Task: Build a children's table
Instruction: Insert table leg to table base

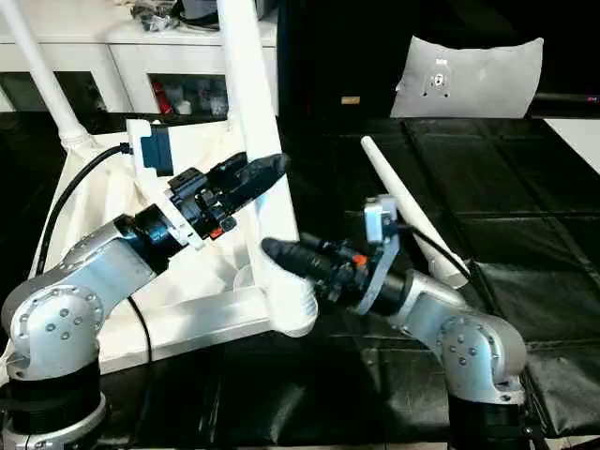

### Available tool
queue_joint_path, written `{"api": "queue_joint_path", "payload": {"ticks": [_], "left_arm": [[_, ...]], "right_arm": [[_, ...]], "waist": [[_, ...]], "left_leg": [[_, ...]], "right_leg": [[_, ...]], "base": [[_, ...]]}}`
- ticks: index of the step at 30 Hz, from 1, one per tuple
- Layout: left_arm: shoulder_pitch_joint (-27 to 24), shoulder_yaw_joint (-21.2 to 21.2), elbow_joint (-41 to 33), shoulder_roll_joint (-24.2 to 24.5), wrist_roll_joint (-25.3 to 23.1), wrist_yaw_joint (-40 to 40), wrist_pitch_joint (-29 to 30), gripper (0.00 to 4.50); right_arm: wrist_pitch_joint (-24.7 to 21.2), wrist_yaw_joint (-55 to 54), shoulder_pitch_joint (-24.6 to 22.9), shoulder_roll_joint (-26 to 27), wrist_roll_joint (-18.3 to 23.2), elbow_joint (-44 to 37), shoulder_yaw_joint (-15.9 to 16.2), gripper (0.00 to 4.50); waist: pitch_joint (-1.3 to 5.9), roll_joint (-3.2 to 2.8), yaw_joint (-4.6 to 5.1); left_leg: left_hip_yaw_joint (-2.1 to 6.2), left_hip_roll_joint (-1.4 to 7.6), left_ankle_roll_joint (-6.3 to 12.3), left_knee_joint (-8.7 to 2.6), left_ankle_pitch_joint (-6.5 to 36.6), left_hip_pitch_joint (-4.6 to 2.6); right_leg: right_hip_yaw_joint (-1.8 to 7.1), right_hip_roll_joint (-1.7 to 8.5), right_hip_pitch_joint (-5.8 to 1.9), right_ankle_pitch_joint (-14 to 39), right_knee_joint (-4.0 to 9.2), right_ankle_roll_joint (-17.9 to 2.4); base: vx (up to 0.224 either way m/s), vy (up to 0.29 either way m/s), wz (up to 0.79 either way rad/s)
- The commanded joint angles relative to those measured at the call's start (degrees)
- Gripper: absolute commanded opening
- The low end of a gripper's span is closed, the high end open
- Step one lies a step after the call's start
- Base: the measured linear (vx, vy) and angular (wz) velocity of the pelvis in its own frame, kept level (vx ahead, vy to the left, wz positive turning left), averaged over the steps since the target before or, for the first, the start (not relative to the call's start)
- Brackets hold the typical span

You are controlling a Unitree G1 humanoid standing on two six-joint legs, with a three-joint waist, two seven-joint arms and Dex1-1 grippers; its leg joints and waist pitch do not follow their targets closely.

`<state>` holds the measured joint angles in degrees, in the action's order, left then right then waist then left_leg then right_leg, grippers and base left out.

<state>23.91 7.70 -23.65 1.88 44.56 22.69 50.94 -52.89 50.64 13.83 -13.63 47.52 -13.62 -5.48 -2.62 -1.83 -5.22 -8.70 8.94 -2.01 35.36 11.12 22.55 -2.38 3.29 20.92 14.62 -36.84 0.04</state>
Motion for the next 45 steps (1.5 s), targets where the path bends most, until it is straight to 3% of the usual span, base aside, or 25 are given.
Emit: {"api": "queue_joint_path", "payload": {"ticks": [1, 7, 17, 21, 26, 29, 33, 38, 41, 45], "left_arm": [[0.1, 0.4, 0.1, 0.0, 1.7, 0.7, 0.5, 2.09], [-0.5, 0.5, -0.4, 1.5, 4.7, 2.8, 1.4, 2.09], [-0.7, 1.8, 1.0, 3.2, 5.3, 1.3, 1.0, 2.09], [-2.1, -2.4, 0.2, 7.6, -0.2, 7.5, -4.6, 2.09], [-3.2, -3.8, 2.8, 10.5, -1.7, 15.9, -9.8, 2.09], [-4.3, -4.6, 4.3, 12.0, -1.2, 20.0, -10.7, 2.09], [-6.7, -6.3, 4.5, 13.6, -1.0, 23.5, -11.6, 2.09], [-9.5, -8.3, 4.8, 14.3, -2.2, 25.7, -13.5, 1.91], [-12.1, -9.6, 4.2, 14.7, -2.7, 26.2, -14.3, 1.86], [-14.0, -9.1, 3.3, 13.3, -2.0, 24.8, -14.7, 1.84]], "right_arm": [[0.7, 2.0, 0.0, -0.6, -0.2, -2.2, 2.5, 1.86], [3.1, 2.6, -0.2, -2.6, -3.1, -1.7, 5.0, 1.86], [7.4, 1.2, 1.2, -3.0, -5.2, 0.7, 4.8, 1.86], [10.2, 0.4, 1.5, -3.2, -8.2, 1.8, 6.0, 1.86], [13.0, 0.4, 1.6, -3.3, -11.1, 3.4, 8.2, 1.86], [15.2, 0.4, 1.0, -2.9, -12.7, 4.9, 9.4, 1.86], [19.7, 0.1, -1.7, -1.9, -16.2, 6.4, 11.8, 1.86], [25.8, -1.0, -4.9, -0.6, -20.2, 8.9, 14.3, 1.86], [29.2, -1.3, -6.6, 0.4, -21.1, 10.8, 14.7, 1.86], [31.0, -0.9, -7.9, 0.5, -21.9, 11.4, 14.9, 1.86]], "waist": [[2.82, 0.52, -0.14], [2.85, 0.56, -0.09], [2.86, 0.63, -0.02], [2.92, 0.8, -0.04], [2.98, 0.55, 0.1], [2.97, 0.34, 0.25], [3.1, 0.34, 0.28], [2.93, 0.39, 0.36], [2.76, 0.4, 0.5], [2.76, 0.3, 0.54]], "left_leg": [[1.31, 3.73, -0.49, -4.68, 6.7, -0.84], [1.27, 3.72, -0.01, -4.63, 5.6, -0.83], [1.17, 3.69, 0.2, -4.61, 5.7, -0.93], [1.21, 3.75, 0.75, -4.68, 4.9, -0.94], [1.15, 3.73, 0.44, -4.68, 4.9, -1.06], [1.05, 3.74, -0.05, -4.79, 5.9, -1.2], [1.07, 3.9, -0.09, -4.85, 5.4, -1.24], [1.04, 4.01, 0.05, -5.06, 7.7, -1.19], [0.99, 4.03, -0.12, -5.25, 9.6, -1.25], [1.04, 4.11, 0.1, -5.29, 9.7, -1.35]], "right_leg": [[2.78, 4.94, -2.05, 4.6, 5.28, -10.0], [2.78, 4.8, -2.03, 3.2, 5.19, -9.9], [2.77, 4.85, -2.07, 3.2, 5.14, -10.4], [2.76, 4.73, -2.0, 2.9, 5.18, -9.4], [2.73, 4.77, -1.96, 0.8, 4.88, -10.1], [2.77, 4.76, -1.82, 1.9, 4.89, -10.3], [2.72, 4.75, -1.84, -1.3, 4.48, -11.1], [2.84, 4.94, -1.84, 0.9, 4.78, -11.2], [2.98, 4.96, -1.78, 3.6, 5.04, -11.1], [2.99, 4.81, -1.72, 3.0, 4.96, -11.4]], "base": [[0.0, 0.0, 0.0], [0.0, 0.0, 0.0], [0.0, 0.0, 0.0], [0.0, 0.0, 0.0], [0.0, 0.0, 0.0], [0.0, 0.0, 0.0], [0.0, 0.0, 0.0], [0.0, 0.0, 0.0], [0.0, 0.0, 0.0], [0.0, 0.0, 0.0]]}}
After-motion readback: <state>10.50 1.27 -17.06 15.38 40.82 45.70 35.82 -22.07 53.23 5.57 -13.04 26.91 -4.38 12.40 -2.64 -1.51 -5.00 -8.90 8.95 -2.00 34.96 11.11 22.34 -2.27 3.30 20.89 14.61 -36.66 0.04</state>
